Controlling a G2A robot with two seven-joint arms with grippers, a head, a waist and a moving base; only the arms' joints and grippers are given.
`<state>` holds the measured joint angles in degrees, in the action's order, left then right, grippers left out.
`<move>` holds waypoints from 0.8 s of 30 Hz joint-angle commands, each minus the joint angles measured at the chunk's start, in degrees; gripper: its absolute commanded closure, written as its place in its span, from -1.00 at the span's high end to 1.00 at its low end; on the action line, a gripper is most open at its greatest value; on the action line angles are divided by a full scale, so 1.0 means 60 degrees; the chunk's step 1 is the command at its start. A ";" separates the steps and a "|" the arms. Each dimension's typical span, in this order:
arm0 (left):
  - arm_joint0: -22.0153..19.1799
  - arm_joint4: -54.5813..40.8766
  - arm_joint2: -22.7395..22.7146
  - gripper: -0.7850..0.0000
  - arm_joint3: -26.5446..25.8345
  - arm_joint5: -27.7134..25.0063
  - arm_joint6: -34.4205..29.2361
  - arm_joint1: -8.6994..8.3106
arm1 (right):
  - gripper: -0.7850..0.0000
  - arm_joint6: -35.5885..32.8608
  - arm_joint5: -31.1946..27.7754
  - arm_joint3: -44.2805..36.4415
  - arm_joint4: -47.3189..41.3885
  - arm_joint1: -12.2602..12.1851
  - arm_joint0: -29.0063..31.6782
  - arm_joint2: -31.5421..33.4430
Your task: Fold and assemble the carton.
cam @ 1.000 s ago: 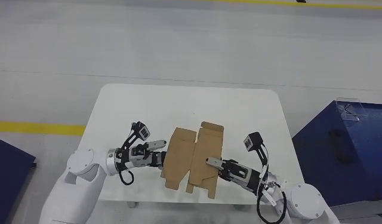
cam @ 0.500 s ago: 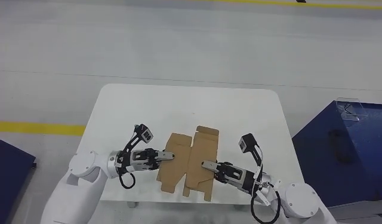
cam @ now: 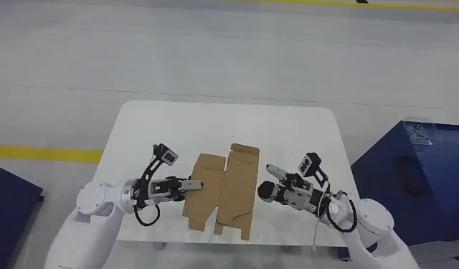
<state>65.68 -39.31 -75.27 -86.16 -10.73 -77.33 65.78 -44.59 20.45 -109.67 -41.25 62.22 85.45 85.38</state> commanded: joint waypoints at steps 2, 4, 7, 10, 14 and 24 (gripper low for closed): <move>0.0044 0.0156 0.0030 -1.00 -0.0049 -0.0453 -0.0162 -0.0015 | 0.85 -0.0045 0.0262 0.0190 -0.0449 0.0014 -0.0205 -0.0117; 0.0082 0.0258 0.0064 -1.00 -0.0101 -0.0699 -0.0246 -0.0024 | 0.20 0.0084 0.0275 0.0170 -0.0430 0.0026 -0.0296 -0.0266; 0.0116 0.0412 0.0156 -1.00 -0.0116 -0.0883 -0.0153 -0.0025 | -0.27 0.0228 0.0224 0.0152 -0.0534 0.0050 -0.0406 -0.0452; 0.0109 0.0411 0.0234 -1.00 -0.0108 -0.0935 -0.0141 -0.0027 | -1.00 0.0466 0.0059 0.0128 -0.0515 0.0068 -0.0484 -0.0539; 0.0089 0.0354 0.0288 -1.00 -0.0087 -0.0938 -0.0143 -0.0037 | -1.00 0.0641 -0.0103 0.0084 -0.0381 0.0071 -0.0521 -0.0599; 0.0094 0.0364 0.0413 -0.66 -0.0004 -0.0916 -0.0048 -0.0065 | -1.00 0.0741 -0.0197 0.0021 -0.0175 0.0064 -0.0488 -0.0785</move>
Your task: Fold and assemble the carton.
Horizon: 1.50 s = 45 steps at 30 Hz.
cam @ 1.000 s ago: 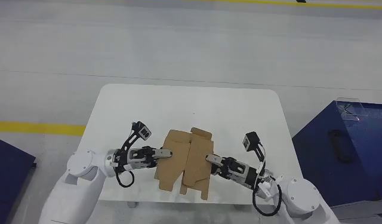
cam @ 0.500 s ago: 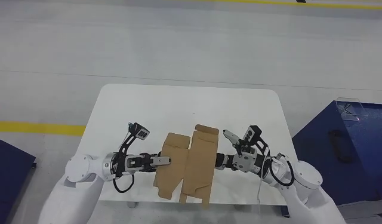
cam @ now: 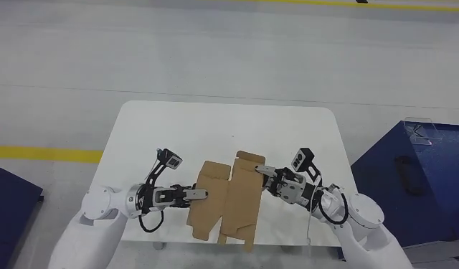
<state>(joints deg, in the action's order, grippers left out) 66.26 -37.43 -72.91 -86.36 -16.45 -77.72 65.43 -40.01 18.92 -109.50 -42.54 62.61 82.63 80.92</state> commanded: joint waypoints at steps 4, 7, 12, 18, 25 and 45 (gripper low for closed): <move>-0.0002 0.0051 0.0020 1.00 0.0030 0.0037 0.0016 -0.0006 | -1.00 -0.0039 0.0108 -0.0023 0.0141 -0.0009 -0.0048 -0.0089; -0.0002 0.0051 0.0020 1.00 0.0030 0.0037 0.0016 -0.0006 | -1.00 -0.0039 0.0108 -0.0023 0.0141 -0.0009 -0.0048 -0.0089; -0.0002 0.0051 0.0020 1.00 0.0030 0.0037 0.0016 -0.0006 | -1.00 -0.0039 0.0108 -0.0023 0.0141 -0.0009 -0.0048 -0.0089; -0.0002 0.0051 0.0020 1.00 0.0030 0.0037 0.0016 -0.0006 | -1.00 -0.0039 0.0108 -0.0023 0.0141 -0.0009 -0.0048 -0.0089; -0.0002 0.0051 0.0020 1.00 0.0030 0.0037 0.0016 -0.0006 | -1.00 -0.0039 0.0108 -0.0023 0.0141 -0.0009 -0.0048 -0.0089; 0.1892 0.8963 -0.2919 1.00 -0.3325 -0.5221 0.5677 -0.0246 | -1.00 0.1976 -0.3127 -0.0617 0.3440 0.0151 -0.0097 -0.1098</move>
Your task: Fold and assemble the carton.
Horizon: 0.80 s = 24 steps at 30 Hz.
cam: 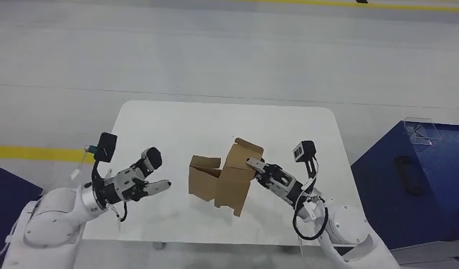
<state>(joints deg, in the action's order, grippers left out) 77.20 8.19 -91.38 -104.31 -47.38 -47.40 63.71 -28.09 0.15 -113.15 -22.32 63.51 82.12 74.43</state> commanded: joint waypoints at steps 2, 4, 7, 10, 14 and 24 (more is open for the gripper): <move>0.0144 0.2698 0.0581 1.00 -0.0640 0.0239 0.1074 0.0104 | -1.00 0.0022 -0.0108 -0.0039 0.0287 0.0007 -0.0065 -0.0029; 0.0074 0.3693 0.0959 1.00 -0.0920 0.0519 0.1454 0.0150 | -1.00 0.0060 -0.0214 -0.0084 0.0493 0.0017 -0.0058 -0.0113; 0.0047 0.3722 0.1553 1.00 -0.0979 0.0655 0.1440 0.0171 | -1.00 0.0233 -0.0307 -0.0137 0.0717 0.0038 -0.0005 -0.0218; -0.0139 0.3035 0.1972 1.00 -0.0868 0.0765 0.0658 0.0126 | -1.00 0.0202 -0.0327 -0.0121 0.0738 0.0054 -0.0002 -0.0293; -0.0327 0.1855 0.2026 1.00 -0.0803 0.0663 -0.0019 0.0025 | -1.00 0.0281 -0.0295 -0.0002 0.0697 0.0077 -0.0090 -0.0279; -0.0368 -0.0532 0.2282 1.00 -0.1190 0.0419 -0.1921 -0.0283 | -1.00 0.0639 -0.0199 0.0018 0.0806 0.0161 -0.0337 -0.0463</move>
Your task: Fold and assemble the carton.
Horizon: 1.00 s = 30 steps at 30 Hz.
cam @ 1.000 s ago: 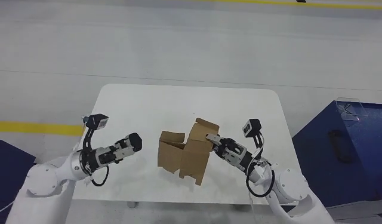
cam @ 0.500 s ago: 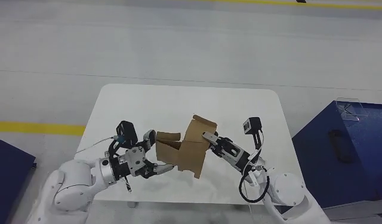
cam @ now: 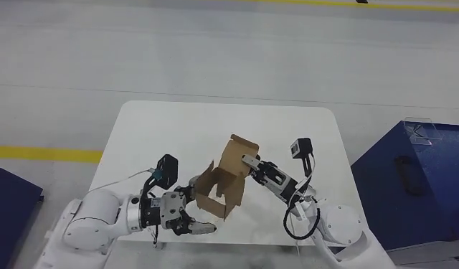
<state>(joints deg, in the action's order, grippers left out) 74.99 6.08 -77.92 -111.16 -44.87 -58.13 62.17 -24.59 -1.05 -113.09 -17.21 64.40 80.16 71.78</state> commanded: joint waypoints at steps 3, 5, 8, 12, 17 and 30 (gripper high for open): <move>-0.0042 -0.0396 0.0222 1.00 -0.0222 0.0220 -0.0433 -0.0105 | -1.00 0.0145 0.0032 0.0081 -0.0063 0.0041 -0.0062 -0.0095; -0.0118 -0.0573 0.0389 1.00 -0.0303 0.0387 -0.0600 -0.0151 | -1.00 0.0206 0.0008 0.0143 -0.0006 0.0059 -0.0079 -0.0157; -0.0251 -0.0758 0.0662 1.00 -0.0394 0.0504 -0.0717 -0.0216 | -1.00 0.0191 -0.0010 0.0228 -0.0142 0.0087 -0.0046 -0.0266; -0.0525 -0.0650 0.1044 1.00 -0.0280 0.0660 -0.0873 -0.0282 | -1.00 -0.0036 -0.0018 0.0325 -0.0363 0.0123 0.0045 -0.0488; -0.0820 -0.0676 0.1403 1.00 -0.0011 0.0621 -0.0810 -0.0302 | -1.00 -0.0142 -0.0073 0.0433 -0.0544 0.0161 0.0098 -0.0631; -0.0886 -0.0577 0.1541 1.00 0.0156 0.0744 -0.0598 -0.0339 | -1.00 -0.0190 -0.0048 0.0498 -0.0654 0.0178 0.0125 -0.0658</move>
<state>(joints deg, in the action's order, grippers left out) 69.68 2.62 -68.67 -110.23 -40.41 -61.72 60.14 -25.73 -1.34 -110.10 -21.14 65.47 80.91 67.83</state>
